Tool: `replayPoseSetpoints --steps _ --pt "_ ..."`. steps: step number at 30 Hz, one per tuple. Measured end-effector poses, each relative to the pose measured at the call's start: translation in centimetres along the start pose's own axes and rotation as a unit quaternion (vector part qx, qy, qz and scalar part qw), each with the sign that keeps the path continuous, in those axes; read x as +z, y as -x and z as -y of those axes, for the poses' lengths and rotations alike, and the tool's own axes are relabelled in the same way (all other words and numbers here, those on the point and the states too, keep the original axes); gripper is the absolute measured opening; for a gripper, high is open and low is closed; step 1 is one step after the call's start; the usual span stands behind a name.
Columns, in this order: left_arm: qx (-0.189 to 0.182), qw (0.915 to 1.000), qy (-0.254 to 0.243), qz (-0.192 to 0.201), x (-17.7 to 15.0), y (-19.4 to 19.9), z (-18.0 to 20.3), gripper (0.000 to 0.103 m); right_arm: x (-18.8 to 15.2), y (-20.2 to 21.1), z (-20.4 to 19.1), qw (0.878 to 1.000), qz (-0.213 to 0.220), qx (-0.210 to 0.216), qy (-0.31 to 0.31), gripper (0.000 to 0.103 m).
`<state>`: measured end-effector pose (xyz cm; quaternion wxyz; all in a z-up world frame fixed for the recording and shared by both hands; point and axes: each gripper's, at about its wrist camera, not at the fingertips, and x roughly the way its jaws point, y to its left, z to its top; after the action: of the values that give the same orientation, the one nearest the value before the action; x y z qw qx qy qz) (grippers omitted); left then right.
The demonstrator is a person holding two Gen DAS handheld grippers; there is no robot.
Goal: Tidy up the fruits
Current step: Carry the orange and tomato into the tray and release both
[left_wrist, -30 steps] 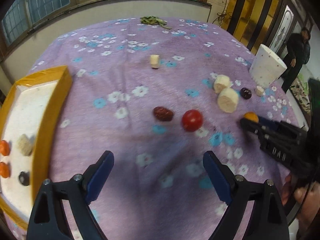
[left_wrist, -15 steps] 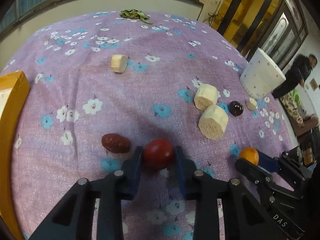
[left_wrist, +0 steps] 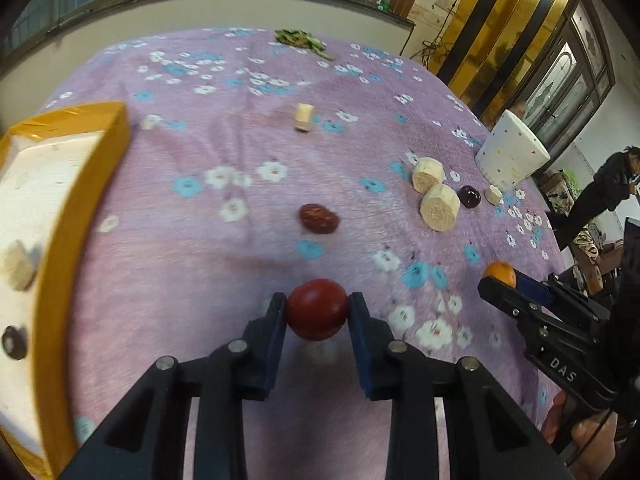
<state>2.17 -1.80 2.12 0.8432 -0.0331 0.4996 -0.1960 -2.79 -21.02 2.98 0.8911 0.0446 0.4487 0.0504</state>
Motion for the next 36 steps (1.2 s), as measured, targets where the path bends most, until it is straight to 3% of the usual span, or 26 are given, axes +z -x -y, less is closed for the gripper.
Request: replayPoseSetpoints --steps 21,36 --pt "0.015 0.9988 0.017 0.044 -1.3 7.7 -9.1 0.034 2.1 -1.3 -12.6 0.998 0.006 0.03 0.053 0.032" --pt "0.042 0.9939 0.072 0.072 -1.1 11.5 -18.2 0.034 6.2 -4.1 -22.4 0.992 0.003 0.08 0.095 0.031"
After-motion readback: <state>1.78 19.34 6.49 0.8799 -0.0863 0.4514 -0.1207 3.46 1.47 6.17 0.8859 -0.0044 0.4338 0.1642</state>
